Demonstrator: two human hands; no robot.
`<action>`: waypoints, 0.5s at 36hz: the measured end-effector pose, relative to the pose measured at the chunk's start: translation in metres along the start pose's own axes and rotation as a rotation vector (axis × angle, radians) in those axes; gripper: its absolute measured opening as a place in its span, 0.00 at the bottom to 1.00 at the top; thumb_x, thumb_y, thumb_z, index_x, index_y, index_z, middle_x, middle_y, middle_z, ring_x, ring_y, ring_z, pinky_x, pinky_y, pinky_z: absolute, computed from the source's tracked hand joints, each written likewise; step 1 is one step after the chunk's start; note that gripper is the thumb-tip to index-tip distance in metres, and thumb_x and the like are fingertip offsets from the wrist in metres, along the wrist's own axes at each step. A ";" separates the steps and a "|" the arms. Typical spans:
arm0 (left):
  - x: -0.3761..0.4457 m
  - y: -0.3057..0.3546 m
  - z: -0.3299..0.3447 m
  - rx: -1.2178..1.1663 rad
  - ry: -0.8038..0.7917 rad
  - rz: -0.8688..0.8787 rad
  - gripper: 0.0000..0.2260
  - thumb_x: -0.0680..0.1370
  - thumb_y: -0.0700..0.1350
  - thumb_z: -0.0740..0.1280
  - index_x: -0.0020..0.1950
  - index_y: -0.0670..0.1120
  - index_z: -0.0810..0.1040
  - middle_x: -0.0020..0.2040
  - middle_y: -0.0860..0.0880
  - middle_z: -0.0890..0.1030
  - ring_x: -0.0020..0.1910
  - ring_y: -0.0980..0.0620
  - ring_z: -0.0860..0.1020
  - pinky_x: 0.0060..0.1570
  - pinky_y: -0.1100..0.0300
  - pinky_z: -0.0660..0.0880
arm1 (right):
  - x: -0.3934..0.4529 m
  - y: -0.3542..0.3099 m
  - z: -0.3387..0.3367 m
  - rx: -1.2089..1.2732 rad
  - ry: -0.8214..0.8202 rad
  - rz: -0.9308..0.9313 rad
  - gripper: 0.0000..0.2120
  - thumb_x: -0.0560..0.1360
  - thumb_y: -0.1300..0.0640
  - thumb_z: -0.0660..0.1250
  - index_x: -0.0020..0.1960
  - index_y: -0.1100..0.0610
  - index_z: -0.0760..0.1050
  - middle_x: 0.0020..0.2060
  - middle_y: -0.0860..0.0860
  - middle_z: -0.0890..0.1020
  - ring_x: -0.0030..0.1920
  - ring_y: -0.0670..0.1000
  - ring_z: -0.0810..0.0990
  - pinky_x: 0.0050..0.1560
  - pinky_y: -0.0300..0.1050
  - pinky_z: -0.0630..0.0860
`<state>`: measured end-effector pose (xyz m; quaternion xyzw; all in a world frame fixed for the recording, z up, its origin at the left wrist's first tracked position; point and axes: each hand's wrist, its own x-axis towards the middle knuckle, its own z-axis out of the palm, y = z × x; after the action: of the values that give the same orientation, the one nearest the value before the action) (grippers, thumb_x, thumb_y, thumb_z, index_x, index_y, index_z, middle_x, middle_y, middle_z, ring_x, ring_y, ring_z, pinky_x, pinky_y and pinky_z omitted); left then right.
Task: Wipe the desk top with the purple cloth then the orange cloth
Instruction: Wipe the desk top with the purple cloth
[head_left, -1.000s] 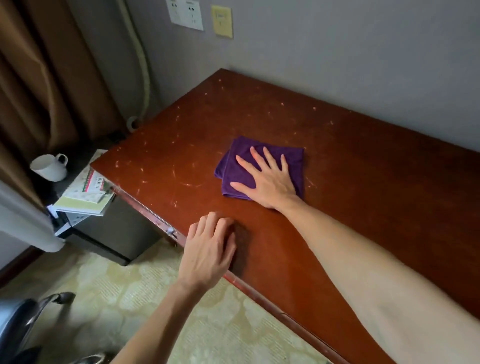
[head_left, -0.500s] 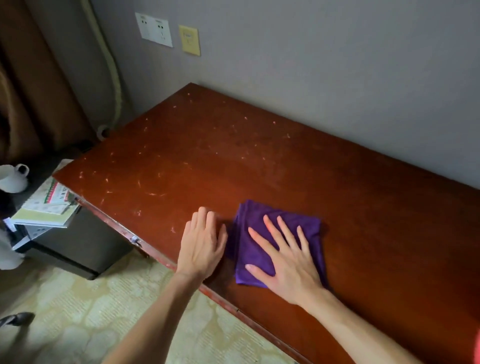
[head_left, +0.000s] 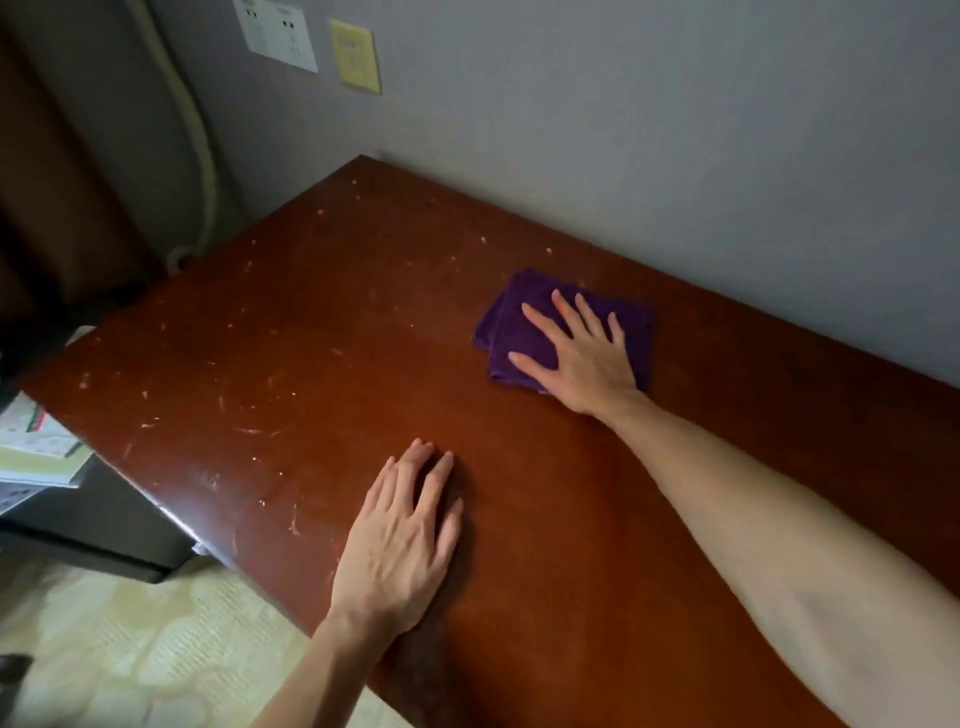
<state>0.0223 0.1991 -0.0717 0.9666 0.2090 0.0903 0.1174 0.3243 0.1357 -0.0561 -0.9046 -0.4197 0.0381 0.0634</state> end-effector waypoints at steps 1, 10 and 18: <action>0.000 0.000 0.000 -0.007 -0.009 0.001 0.23 0.85 0.55 0.50 0.77 0.45 0.63 0.74 0.44 0.68 0.77 0.47 0.63 0.76 0.51 0.54 | 0.016 0.004 -0.001 0.009 0.006 0.029 0.39 0.74 0.22 0.45 0.81 0.33 0.49 0.84 0.46 0.50 0.83 0.52 0.46 0.80 0.64 0.45; 0.003 -0.001 0.002 -0.034 -0.036 -0.024 0.24 0.84 0.56 0.51 0.78 0.48 0.63 0.75 0.47 0.67 0.79 0.53 0.58 0.76 0.53 0.54 | 0.092 0.032 -0.010 0.043 0.023 0.211 0.41 0.75 0.21 0.48 0.83 0.37 0.47 0.84 0.51 0.48 0.83 0.55 0.46 0.80 0.65 0.43; 0.003 -0.001 0.001 -0.050 -0.046 -0.024 0.23 0.85 0.56 0.50 0.78 0.49 0.62 0.76 0.47 0.66 0.79 0.52 0.57 0.77 0.54 0.52 | 0.085 0.028 -0.008 0.002 0.009 0.217 0.40 0.77 0.22 0.46 0.83 0.39 0.46 0.84 0.51 0.47 0.83 0.56 0.45 0.80 0.66 0.43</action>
<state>0.0247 0.2009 -0.0723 0.9626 0.2155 0.0716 0.1476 0.4011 0.1822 -0.0537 -0.9448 -0.3190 0.0414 0.0618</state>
